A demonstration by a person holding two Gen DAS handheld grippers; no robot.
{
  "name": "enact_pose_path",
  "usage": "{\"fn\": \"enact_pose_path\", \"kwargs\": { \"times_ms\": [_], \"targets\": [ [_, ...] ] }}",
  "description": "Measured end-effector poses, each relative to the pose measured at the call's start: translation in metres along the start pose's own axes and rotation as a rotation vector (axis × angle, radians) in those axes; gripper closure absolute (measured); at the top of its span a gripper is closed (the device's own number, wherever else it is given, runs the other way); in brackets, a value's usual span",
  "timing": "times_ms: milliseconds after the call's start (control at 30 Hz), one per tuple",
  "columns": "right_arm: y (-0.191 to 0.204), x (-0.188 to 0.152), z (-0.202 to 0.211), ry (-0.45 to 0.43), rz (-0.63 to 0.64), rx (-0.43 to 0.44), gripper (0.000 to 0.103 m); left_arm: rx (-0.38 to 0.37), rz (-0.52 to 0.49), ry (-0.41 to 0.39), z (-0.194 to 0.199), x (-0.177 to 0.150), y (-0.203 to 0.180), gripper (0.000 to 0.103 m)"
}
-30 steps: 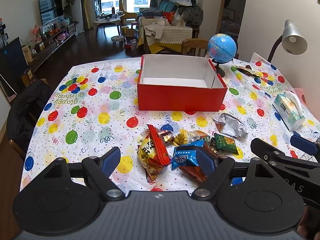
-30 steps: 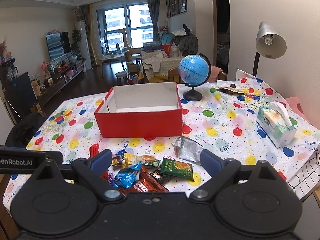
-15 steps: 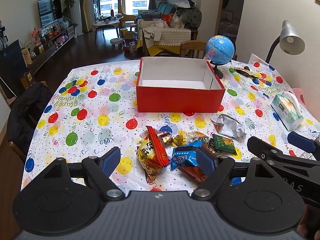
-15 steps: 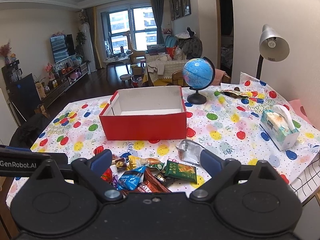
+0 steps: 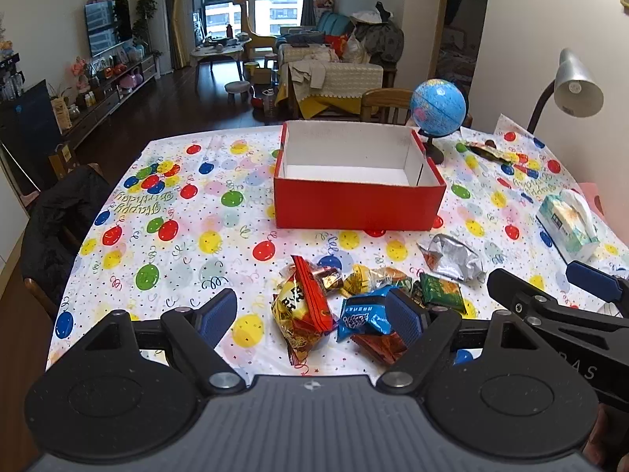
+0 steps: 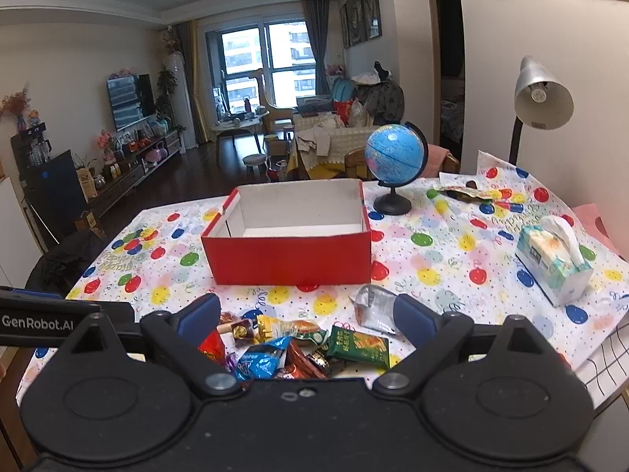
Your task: Organize snacks
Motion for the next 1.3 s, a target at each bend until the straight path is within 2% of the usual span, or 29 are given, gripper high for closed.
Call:
{"fn": "enact_pose_path", "kwargs": {
  "times_ms": [333,633,867,1033,1133,1300],
  "targets": [
    [0.001,0.003,0.000,-0.022,0.006,0.027,0.009,0.030,-0.010,0.017,-0.005,0.000,-0.003,0.020],
    [-0.010,-0.005,-0.029,0.046,-0.025,-0.044,0.009,-0.004,0.064,0.071,-0.048,0.005,0.021,0.020],
    [-0.014,-0.025,-0.075,0.168,0.005,-0.081,0.017,0.007,0.131,0.131,-0.099,0.008,0.053,0.020],
    [0.004,-0.040,-0.095,0.218,0.061,-0.029,0.019,-0.006,0.151,0.210,-0.133,-0.003,0.061,0.020],
    [0.014,-0.055,-0.104,0.291,0.076,0.026,0.020,-0.021,0.148,0.244,-0.149,-0.011,0.061,0.020],
    [0.013,-0.080,-0.124,0.415,0.035,0.011,0.029,-0.035,0.150,0.295,-0.173,-0.023,0.062,0.021]
  ]
}}
Point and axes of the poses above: each gripper's, at about its wrist camera, not at the fingertips, and z roughly against the way its jaws point, y to its left, x to its top, the point moved 9 cm from there along -z, roughly the way its jaws point, and after that the axes turned 10 degrees about -x, right-handed, at the moved point
